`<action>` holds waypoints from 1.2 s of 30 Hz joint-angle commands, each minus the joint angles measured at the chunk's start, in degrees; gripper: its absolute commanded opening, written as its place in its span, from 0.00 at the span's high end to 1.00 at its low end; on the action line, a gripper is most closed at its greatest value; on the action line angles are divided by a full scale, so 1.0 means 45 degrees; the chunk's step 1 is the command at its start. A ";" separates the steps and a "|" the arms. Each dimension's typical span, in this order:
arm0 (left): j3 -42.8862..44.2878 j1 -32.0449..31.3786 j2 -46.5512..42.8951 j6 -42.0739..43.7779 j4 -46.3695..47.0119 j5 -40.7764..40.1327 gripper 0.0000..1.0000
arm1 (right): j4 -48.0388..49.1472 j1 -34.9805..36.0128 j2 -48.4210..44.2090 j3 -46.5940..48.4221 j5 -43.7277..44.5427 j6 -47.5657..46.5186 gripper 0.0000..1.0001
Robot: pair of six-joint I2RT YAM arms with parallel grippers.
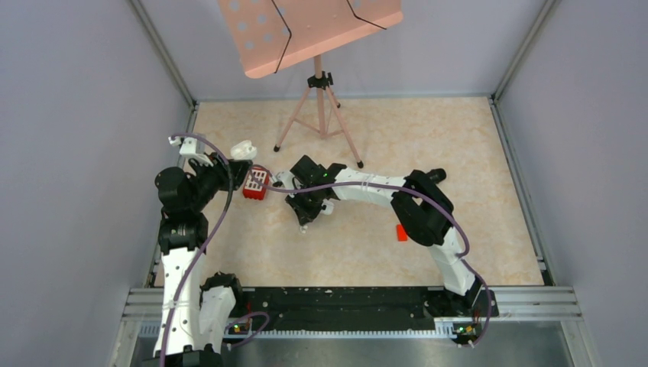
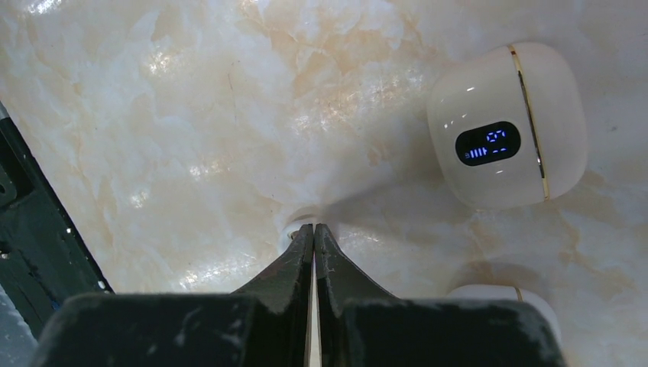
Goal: Insert the wireless bluetooth earbuds into the charging case
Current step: Pick up the earbud from the center of the board.
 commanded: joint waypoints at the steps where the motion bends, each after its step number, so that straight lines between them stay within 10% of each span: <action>1: 0.0138 0.0096 -0.0034 -0.0099 0.0705 0.0106 1.00 | 0.0358 -0.0182 -0.0979 -0.0050 -0.0545 -0.0809 1.00; 12: 0.1126 0.0117 -0.0240 0.1641 -0.0281 0.3485 1.00 | 0.0783 -0.0577 -0.1405 -0.0485 -0.5182 -0.5900 0.75; 36: 0.2166 0.0209 -0.0678 0.2018 -0.2195 0.3771 1.00 | -0.0405 -0.0790 -0.0342 0.0509 -0.5208 -1.1060 0.79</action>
